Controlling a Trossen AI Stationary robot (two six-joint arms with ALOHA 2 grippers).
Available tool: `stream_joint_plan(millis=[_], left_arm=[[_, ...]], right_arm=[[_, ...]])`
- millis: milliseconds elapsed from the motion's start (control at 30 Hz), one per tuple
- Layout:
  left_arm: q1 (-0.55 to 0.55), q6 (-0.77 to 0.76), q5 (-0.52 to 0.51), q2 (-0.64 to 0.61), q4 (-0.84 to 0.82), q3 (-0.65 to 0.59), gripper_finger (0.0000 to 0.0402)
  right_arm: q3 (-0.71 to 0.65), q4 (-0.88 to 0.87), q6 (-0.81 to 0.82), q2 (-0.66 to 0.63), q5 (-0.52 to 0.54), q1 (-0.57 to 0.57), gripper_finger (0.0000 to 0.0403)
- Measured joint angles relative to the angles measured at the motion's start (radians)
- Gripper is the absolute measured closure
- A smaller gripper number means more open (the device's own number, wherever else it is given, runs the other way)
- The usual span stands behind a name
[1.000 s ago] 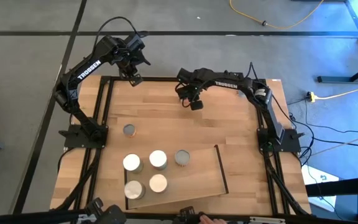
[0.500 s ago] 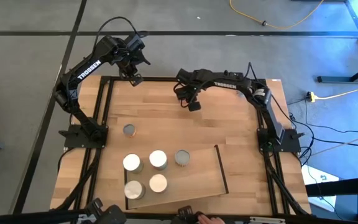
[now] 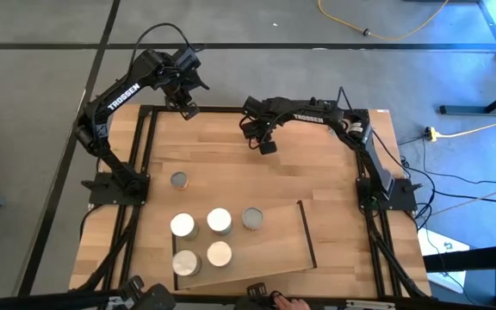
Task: Pick and place cans onto a shelf
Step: Put the canned meat balls on the shelf
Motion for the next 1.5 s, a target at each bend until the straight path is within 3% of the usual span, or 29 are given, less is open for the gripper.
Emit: stream_joint_plan(millis=[100,267,533,733,1233,1367,1500], left_arm=[[-0.001,-0.003,0.002,0.0,0.0,0.0,0.0401],[-0.008,-0.007,0.002,0.0,0.001,0.0,0.0401],[-0.033,-0.011,0.002,0.0,0.0,0.0,0.0401],[-0.056,-0.011,0.002,0.0,0.0,0.0,0.0401],[-0.113,0.046,0.002,0.0,-0.001,0.0,0.0401],[-0.136,0.05,0.002,0.0,0.0,0.0,0.0401],[-0.159,0.05,0.002,0.0,-0.001,0.0,0.0401]], right_arm=[[-0.001,0.001,0.0,0.001,0.0,0.0,0.032],[-0.001,0.028,0.054,0.002,0.044,0.0,0.0387],[-0.005,-0.019,0.061,-0.035,0.153,0.023,0.0392],[0.078,-0.148,0.07,-0.113,0.203,0.082,0.0392],[0.464,-0.579,0.307,-0.277,0.249,0.346,0.0392],[0.545,-0.644,0.345,-0.275,0.193,0.438,0.0393],[0.537,-0.644,0.355,-0.295,0.128,0.538,0.0393]])
